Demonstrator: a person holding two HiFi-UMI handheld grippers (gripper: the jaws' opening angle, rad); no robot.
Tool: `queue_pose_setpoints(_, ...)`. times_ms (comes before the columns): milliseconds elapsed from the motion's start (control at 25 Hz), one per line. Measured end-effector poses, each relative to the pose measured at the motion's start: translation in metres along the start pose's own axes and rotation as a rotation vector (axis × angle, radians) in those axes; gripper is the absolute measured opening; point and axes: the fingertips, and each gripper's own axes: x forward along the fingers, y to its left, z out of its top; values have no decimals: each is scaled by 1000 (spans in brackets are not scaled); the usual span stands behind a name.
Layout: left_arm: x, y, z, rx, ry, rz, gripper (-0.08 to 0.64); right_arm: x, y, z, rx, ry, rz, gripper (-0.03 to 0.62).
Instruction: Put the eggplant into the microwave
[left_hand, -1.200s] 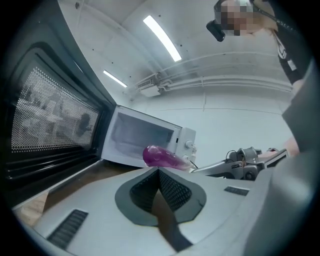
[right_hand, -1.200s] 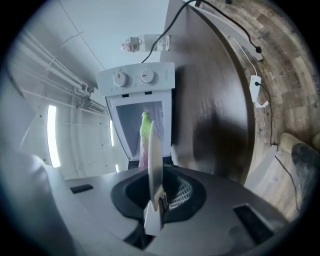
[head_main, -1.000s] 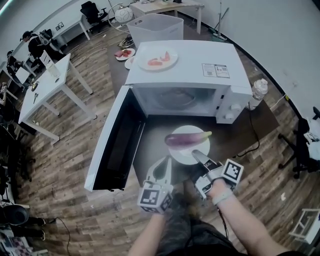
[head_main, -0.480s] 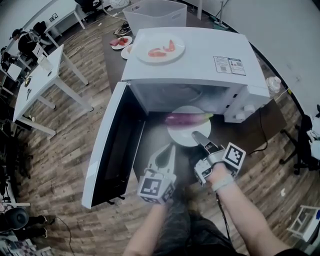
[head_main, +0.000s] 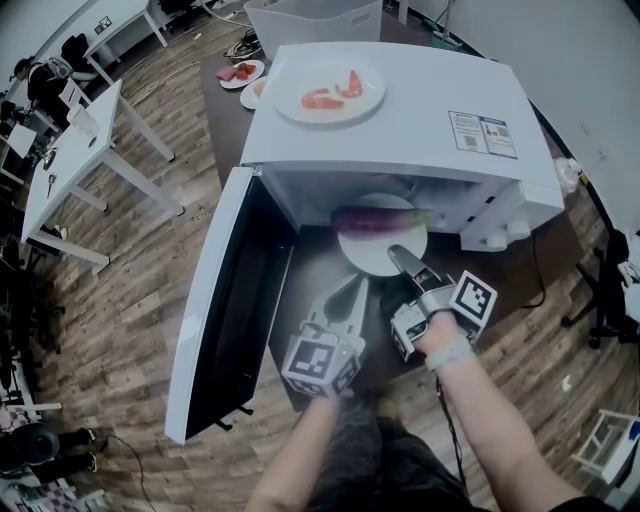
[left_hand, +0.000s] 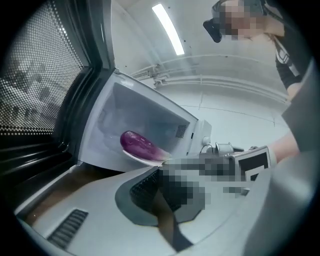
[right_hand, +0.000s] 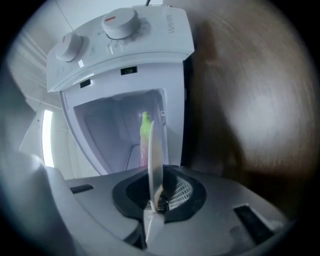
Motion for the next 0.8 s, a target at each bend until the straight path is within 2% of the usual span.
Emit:
queue_pose_setpoints(200, 14, -2, -9, 24, 30, -29, 0, 13, 1, 7, -7, -5, 3, 26)
queue_pose_setpoints(400, 27, 3, -9, -16, 38, -29, 0, 21, 2, 10, -13, -5, 5, 26)
queue_pose_setpoints(680, 40, 6, -7, -26, 45, -49, 0, 29, 3, 18, -24, -20, -4, 26)
queue_pose_setpoints(800, 43, 6, -7, 1, 62, -57, 0, 33, 3, 21, -38, -22, -11, 26)
